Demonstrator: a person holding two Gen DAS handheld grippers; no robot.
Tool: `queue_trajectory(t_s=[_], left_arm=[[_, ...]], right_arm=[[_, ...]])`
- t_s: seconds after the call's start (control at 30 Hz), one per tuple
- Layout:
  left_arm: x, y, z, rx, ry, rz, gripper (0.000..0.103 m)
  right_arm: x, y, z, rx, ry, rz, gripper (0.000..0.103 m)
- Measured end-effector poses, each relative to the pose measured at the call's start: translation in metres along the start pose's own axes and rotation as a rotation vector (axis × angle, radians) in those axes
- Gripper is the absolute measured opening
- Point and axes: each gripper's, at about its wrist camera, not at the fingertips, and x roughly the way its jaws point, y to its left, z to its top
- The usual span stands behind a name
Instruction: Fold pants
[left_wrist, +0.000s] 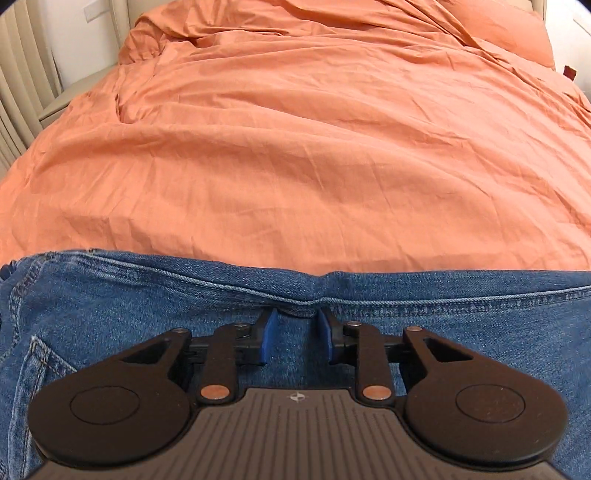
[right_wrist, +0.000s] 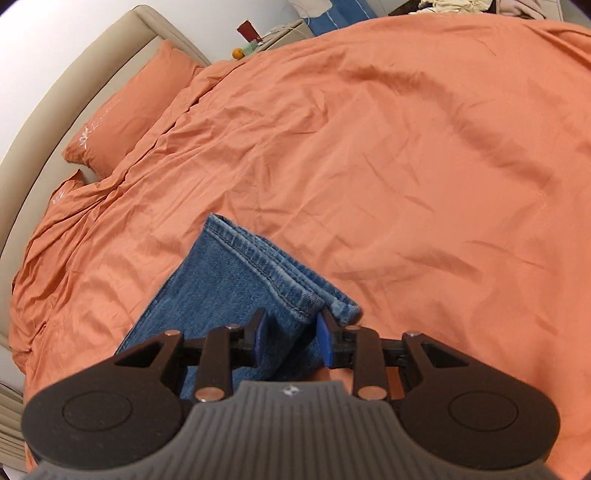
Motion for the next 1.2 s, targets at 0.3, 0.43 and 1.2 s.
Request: queue_trajectory(t_s=[0.3,0.43,1.2], left_arm=[[0.001,-0.002,0.000,0.003,-0.016,-0.002,0.028],[0.001,-0.005,0.002,0.006,-0.011,0.010,0.029],[-0.030,-0.015,-0.005,0.268,-0.023,-0.171,0.035]], right_arm=[[-0.031,0.012,0.004,-0.194,-0.084,-0.050,0.000],[-0.009,0.007,-0.005,-0.226,-0.052,-0.111,0.000],[0.059,0.114,0.017,-0.531,0.060,-0.031,0.025]])
